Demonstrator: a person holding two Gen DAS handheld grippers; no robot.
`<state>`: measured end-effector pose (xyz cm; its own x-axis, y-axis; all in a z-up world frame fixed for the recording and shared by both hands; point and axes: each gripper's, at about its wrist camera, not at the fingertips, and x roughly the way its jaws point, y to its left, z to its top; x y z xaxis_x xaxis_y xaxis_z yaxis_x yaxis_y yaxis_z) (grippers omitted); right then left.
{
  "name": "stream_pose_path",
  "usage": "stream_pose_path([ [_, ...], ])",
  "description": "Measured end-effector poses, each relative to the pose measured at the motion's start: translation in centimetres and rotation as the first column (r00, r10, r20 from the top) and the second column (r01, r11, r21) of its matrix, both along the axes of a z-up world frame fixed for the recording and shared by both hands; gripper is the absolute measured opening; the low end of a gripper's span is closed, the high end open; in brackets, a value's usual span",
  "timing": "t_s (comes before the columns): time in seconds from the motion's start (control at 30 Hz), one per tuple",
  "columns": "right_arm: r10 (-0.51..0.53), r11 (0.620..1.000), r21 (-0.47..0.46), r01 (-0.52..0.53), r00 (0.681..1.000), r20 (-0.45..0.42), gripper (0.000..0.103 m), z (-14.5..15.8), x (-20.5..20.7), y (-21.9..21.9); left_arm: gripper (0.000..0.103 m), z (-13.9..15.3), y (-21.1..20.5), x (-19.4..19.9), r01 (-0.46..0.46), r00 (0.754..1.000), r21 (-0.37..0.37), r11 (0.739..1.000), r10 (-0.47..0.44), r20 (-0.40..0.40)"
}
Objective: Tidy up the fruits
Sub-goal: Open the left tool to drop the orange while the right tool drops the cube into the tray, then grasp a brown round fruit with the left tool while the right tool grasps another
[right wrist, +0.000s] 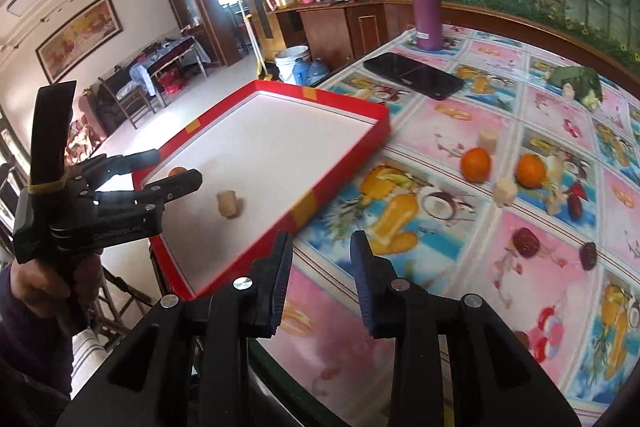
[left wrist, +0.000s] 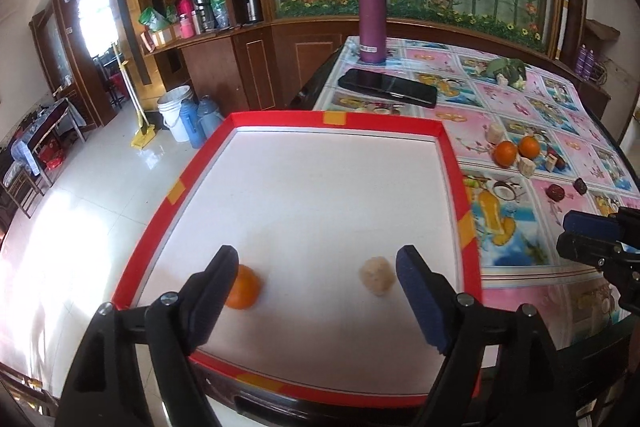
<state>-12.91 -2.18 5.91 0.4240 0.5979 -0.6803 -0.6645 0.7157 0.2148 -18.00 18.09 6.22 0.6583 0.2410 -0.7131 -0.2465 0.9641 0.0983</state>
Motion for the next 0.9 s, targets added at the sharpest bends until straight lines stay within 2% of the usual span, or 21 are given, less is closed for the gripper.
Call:
stream_pose_path([
  [0.2, -0.127, 0.991, -0.041, 0.128, 0.992, 0.019, 0.031, -0.9, -0.8, -7.6, 0.089, 1.2, -6.3, 0.7, 0.138, 0.990, 0.034, 0.990, -0.138, -0.002],
  [0.37, -0.205, 0.976, -0.078, 0.204, 0.979, -0.003, 0.038, -2.5, -1.3, -11.9, 0.091, 0.8, -12.1, 1.6, 0.274, 0.961, 0.061, 0.960, -0.272, -0.043],
  [0.6, -0.212, 0.973, -0.101, 0.209, 0.977, -0.021, 0.040, -4.0, -1.2, -12.9, 0.091, -0.8, -17.5, 2.4, 0.379, 0.922, 0.071, 0.923, -0.370, -0.113],
  [0.9, -0.194, 0.979, -0.078, 0.189, 0.979, -0.068, 0.040, -5.3, 0.3, -11.9, 0.091, -1.3, -17.3, 3.1, 0.372, 0.923, 0.072, 0.925, -0.360, -0.139],
])
